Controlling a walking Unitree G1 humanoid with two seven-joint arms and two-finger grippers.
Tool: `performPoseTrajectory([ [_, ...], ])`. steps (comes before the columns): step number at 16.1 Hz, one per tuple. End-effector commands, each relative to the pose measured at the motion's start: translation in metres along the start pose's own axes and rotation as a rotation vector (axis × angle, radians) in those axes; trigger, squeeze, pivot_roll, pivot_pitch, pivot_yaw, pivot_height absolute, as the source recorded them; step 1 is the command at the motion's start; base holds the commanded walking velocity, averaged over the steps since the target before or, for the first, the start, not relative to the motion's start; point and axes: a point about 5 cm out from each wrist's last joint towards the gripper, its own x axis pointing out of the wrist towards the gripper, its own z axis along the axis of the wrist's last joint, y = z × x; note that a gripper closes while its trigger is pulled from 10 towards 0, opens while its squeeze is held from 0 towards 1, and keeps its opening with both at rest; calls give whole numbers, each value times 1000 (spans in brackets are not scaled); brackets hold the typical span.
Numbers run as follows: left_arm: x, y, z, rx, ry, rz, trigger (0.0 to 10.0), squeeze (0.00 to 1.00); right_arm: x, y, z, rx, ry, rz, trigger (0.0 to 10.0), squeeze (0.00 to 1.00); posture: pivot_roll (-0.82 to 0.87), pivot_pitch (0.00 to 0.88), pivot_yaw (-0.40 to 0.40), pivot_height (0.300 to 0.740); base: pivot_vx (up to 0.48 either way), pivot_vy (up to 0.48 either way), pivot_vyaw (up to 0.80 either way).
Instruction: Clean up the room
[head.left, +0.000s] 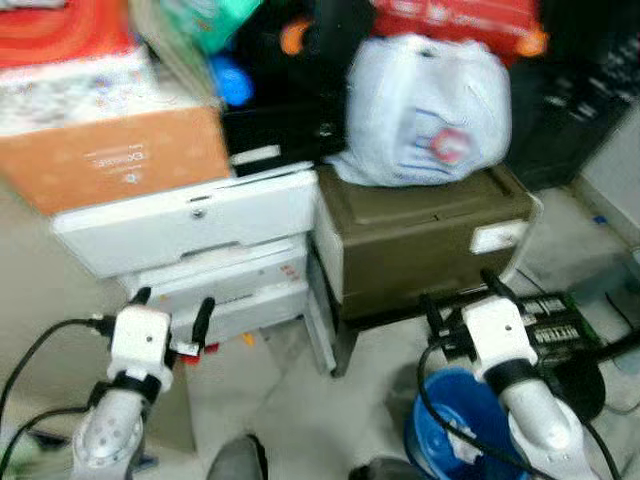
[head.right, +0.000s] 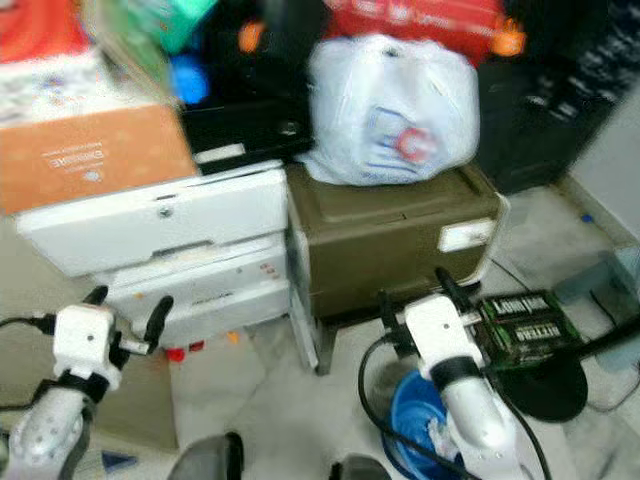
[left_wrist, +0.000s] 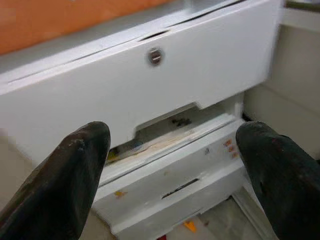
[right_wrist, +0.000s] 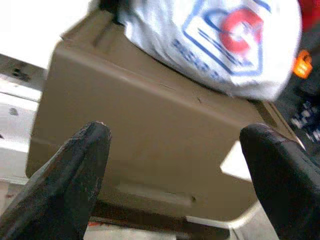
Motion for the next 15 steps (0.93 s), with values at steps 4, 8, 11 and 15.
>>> performPoseTrajectory([
  [4,1,0,1,6,13,-23,10000,0,4,0,5,7,-13,12,10000,0,-30,131,-43,740,0,0,730],
  [8,3,-2,2,6,8,-42,10000,0,6,2,5,15,-15,22,10000,0,-30,131,-44,740,0,0,131],
  [11,4,-3,3,6,6,-47,10000,0,7,3,5,9,-17,30,10000,0,-30,131,-44,740,0,0,0],
  [15,-3,-12,-4,-53,53,-171,10000,0,3,6,3,0,-7,47,10000,0,-25,132,-45,740,0,0,800],
])
